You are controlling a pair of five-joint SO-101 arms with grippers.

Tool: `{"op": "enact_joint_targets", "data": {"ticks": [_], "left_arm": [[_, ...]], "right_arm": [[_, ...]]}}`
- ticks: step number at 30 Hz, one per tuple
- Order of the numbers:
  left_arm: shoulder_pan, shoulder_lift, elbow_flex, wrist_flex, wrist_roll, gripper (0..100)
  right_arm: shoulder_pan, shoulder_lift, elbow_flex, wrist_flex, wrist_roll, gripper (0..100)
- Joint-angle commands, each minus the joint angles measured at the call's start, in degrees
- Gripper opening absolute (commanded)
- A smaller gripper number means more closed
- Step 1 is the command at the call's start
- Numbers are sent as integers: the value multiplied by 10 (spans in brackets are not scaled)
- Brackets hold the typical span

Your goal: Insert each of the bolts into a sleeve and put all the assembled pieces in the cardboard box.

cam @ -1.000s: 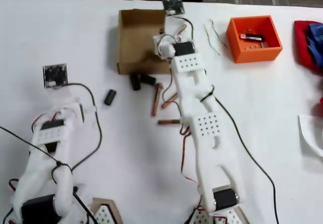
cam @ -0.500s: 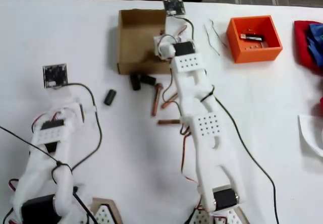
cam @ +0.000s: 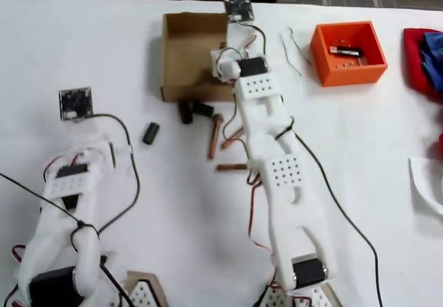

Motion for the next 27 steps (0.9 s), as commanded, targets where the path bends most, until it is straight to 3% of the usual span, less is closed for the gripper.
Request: {"op": "enact_joint_targets", "data": {"ticks": [1,7,19,21,27], "left_arm": [[-2,-3,-2,-10,-1,28],[-2,-3,-2,-10,-1,28],[-2,-3,-2,-10,-1,28],[-2,-3,-2,-10,-1,28],[-2,-4,-2,-10,-1,28]], "right_arm": [[7,-15,-18,0,-4,43],[5,-15,-18,0,-4,148],[22,-67,-60,34,-4,104],[35,-91,-73,58,-4,20],[75,-152,-82,179,-4,23]]}}
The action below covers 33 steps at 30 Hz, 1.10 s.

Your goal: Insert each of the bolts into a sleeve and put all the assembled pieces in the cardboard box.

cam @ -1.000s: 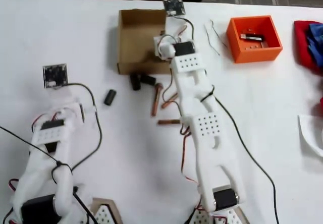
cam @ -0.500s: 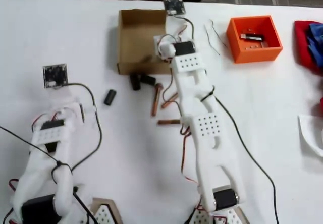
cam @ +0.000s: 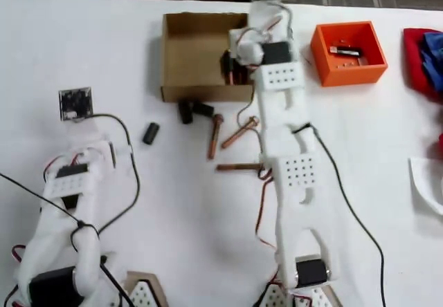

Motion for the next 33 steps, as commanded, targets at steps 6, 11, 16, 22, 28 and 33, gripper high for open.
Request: {"op": "enact_joint_targets", "data": {"ticks": [6,11,16,22,28,33], "left_arm": [[-6,-9,-9,-5,-4,28],[-73,-30,-63,51,-4,55],[-208,-136,-182,207,-3,190],[-389,-261,-310,331,-1,195],[-518,-323,-312,338,0,195],[-541,-326,-295,337,0,195]], "right_arm": [[35,-170,-23,216,-3,28],[-30,-248,6,293,36,60],[-106,-299,102,293,1,157],[-225,-281,188,278,-101,121],[-278,-206,191,206,-191,98],[-302,-157,191,174,-256,101]]}}
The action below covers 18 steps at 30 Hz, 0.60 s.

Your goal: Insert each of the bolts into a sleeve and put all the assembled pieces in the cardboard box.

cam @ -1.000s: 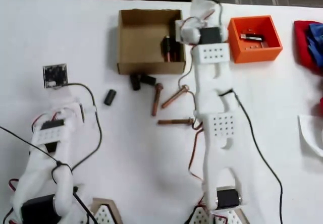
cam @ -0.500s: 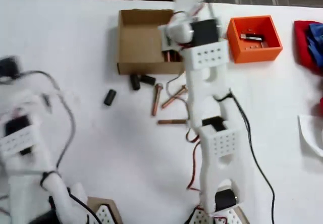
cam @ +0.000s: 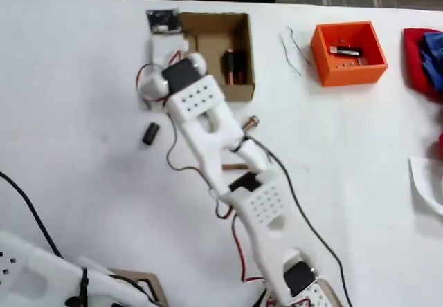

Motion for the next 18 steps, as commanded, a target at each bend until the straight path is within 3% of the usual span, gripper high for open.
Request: {"op": "enact_joint_targets", "data": {"ticks": [1,9,18], "left_arm": [[-13,-12,-4,0,0,195],[-9,-12,-4,1,-1,195],[-9,-12,-4,1,-3,195]], "right_arm": [[-21,22,-1,-20,-32,101],[-23,116,-3,-69,-68,102],[-24,124,-3,-117,-68,102]]}}
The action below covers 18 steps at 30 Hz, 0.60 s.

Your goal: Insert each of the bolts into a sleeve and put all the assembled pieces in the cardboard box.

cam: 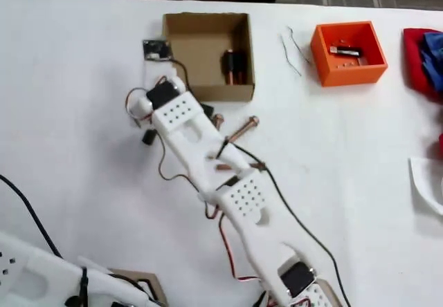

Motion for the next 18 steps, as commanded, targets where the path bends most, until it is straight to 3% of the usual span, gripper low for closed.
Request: {"op": "enact_joint_targets", "data": {"ticks": [1,18], "left_arm": [[-4,-12,-4,0,-2,195],[-4,-12,-4,0,-2,195]], "right_arm": [[-5,-3,-3,-8,-3,102],[-5,62,-6,-8,-3,102]]}}
